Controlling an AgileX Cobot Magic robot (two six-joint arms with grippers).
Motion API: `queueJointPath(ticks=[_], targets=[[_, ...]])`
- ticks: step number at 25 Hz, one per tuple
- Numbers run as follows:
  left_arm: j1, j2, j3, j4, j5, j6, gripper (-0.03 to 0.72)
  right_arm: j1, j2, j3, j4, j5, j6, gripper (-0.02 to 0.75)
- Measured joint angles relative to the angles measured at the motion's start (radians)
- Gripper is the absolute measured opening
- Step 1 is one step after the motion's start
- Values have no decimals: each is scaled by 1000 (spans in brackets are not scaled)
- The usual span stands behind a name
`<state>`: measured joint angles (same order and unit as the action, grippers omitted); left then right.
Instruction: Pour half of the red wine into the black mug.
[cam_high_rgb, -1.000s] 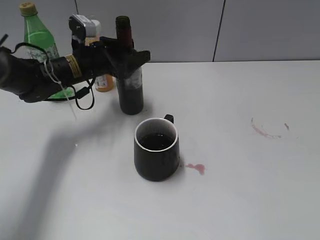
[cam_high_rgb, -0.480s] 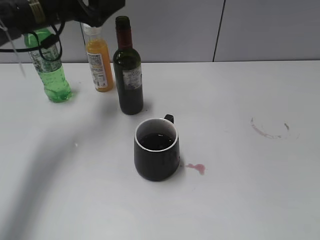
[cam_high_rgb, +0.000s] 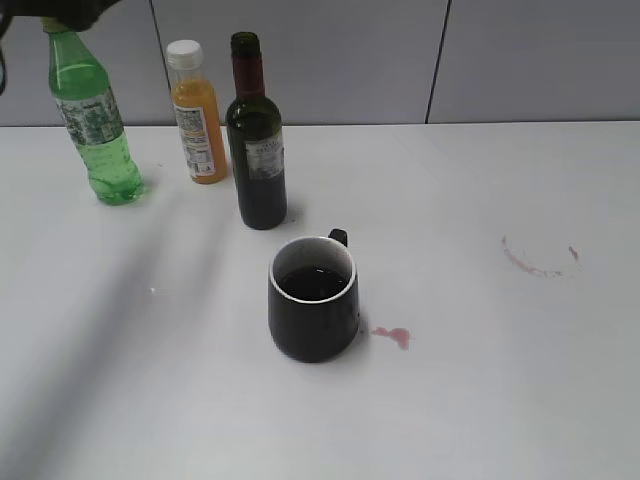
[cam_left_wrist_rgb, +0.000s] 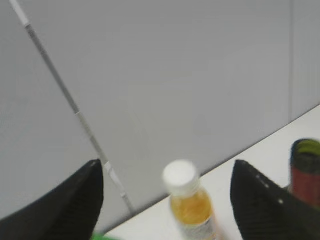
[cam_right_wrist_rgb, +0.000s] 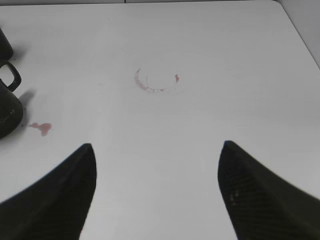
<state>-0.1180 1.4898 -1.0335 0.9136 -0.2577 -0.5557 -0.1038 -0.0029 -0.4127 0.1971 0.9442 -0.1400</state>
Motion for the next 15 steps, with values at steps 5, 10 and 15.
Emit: queueJointPath(ticks=[5,10,15], targets=[[0,-166,50,4,509,16,591,0,0,0,0,0,0,573],[46,-290,49,-147,873,226,591,0,0,0,0,0,0,573],[149,-394,52,-537,1066,539,591,0,0,0,0,0,0,573]])
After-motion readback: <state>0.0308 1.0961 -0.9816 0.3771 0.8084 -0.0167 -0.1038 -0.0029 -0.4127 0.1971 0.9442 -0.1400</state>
